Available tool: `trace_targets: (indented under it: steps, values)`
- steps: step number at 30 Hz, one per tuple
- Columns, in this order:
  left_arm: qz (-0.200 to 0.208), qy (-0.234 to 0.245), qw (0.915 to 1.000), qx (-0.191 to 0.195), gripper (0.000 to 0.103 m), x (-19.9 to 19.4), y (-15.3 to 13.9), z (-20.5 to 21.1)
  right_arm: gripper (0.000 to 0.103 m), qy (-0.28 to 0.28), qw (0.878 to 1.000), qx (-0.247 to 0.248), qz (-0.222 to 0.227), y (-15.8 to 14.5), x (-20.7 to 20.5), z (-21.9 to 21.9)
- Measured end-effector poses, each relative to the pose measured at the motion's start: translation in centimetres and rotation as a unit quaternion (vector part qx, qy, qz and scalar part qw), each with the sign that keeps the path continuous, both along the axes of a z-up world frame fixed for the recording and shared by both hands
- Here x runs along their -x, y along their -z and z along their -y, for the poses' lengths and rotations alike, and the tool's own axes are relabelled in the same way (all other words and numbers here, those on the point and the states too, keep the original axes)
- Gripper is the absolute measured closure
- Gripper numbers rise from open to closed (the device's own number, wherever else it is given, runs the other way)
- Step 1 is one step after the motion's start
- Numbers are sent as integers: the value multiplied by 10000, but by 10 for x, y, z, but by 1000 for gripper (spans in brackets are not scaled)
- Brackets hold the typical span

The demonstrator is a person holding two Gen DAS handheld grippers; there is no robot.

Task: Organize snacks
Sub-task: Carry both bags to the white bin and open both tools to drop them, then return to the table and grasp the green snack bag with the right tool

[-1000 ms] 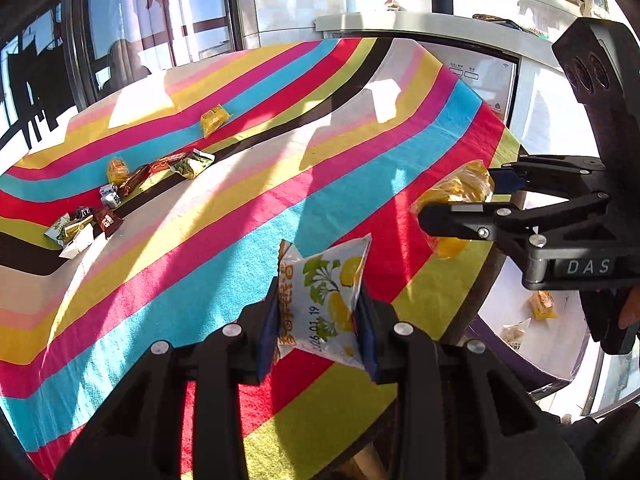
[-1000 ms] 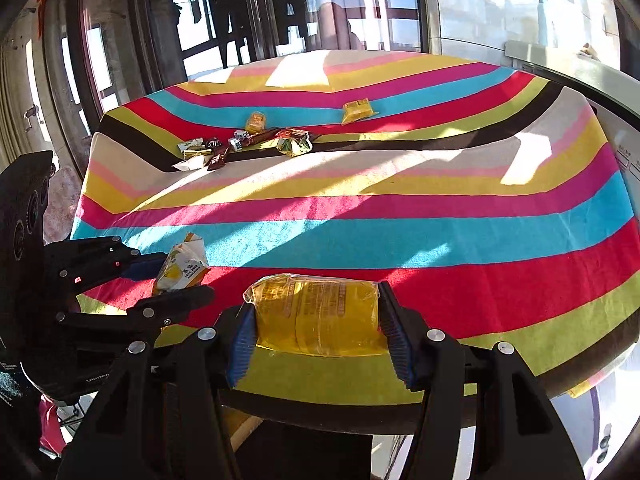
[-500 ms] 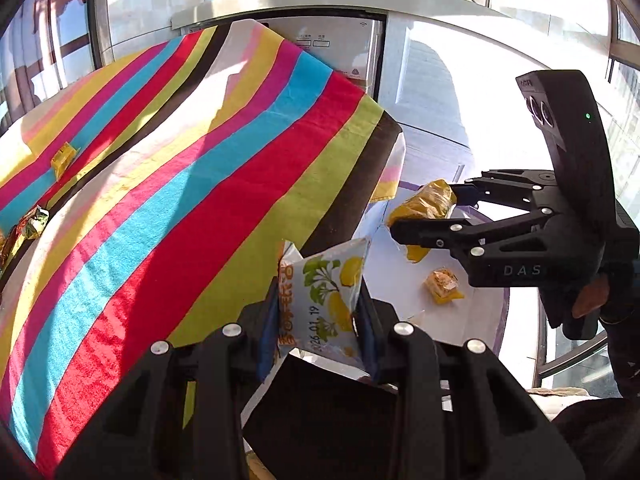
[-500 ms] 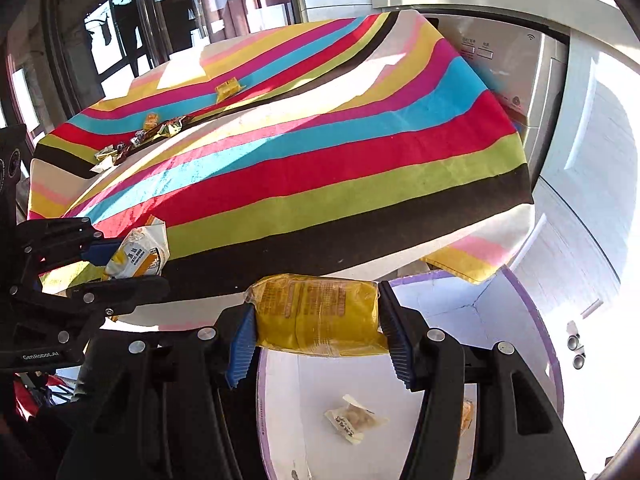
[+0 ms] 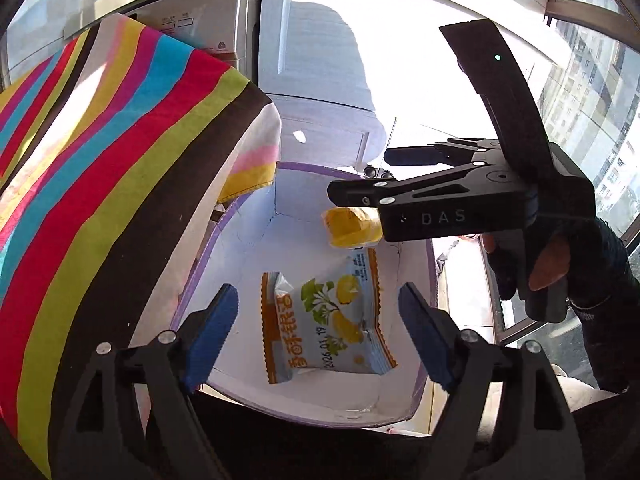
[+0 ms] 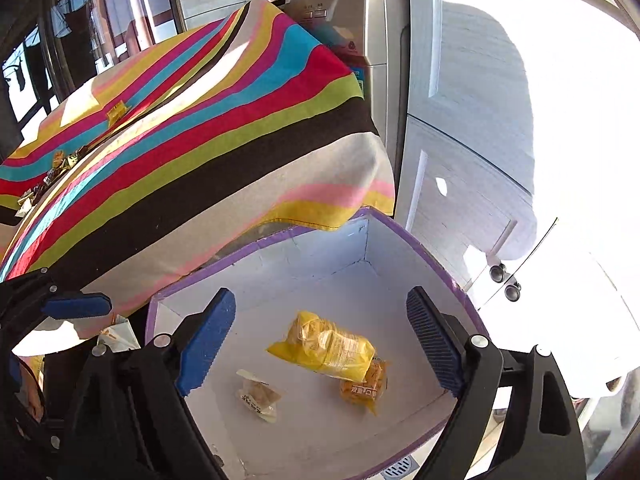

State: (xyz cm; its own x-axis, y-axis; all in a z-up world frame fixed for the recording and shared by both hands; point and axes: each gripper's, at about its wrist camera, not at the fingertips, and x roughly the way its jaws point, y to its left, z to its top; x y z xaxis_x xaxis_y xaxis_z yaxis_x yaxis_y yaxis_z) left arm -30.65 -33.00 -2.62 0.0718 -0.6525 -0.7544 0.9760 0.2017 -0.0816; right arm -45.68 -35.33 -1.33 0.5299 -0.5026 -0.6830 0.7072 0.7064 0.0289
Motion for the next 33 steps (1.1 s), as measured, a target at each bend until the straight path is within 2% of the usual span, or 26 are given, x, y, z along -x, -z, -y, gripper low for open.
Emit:
trace_targets:
  steps: [4,10,14,18,23,26,28,33]
  values:
    - [364,-372,9986,27,5,-9,-4,-18,18,-50,9999,2,106,-7,-3,0]
    - [707,-1260,9895,65,3,-43,-17,-67,17,-556,9984,-80,-19,-1,-36,-23]
    - [628,-1950,9786,196,3,-70,-32,-113,16,-976,9950,-115,-180,3,-64,-46]
    - [596,-2615,9624,437,3,-93,-49,-164,16,-1448,9889,-68,-313,4,-90,-73]
    - [736,-3652,9274,347,3,-133,-56,-226,16,-2019,9782,104,-473,-3,-126,-107]
    - [711,-4327,8984,262,3,-161,-57,-273,16,-2399,9692,268,-493,-13,-153,-128]
    - [643,-4643,8828,313,3,-180,-58,-299,16,-2617,9632,377,-490,-20,-173,-142]
    - [473,-5413,8386,390,3,-225,-58,-357,16,-3053,9505,216,-529,-24,-236,-163]
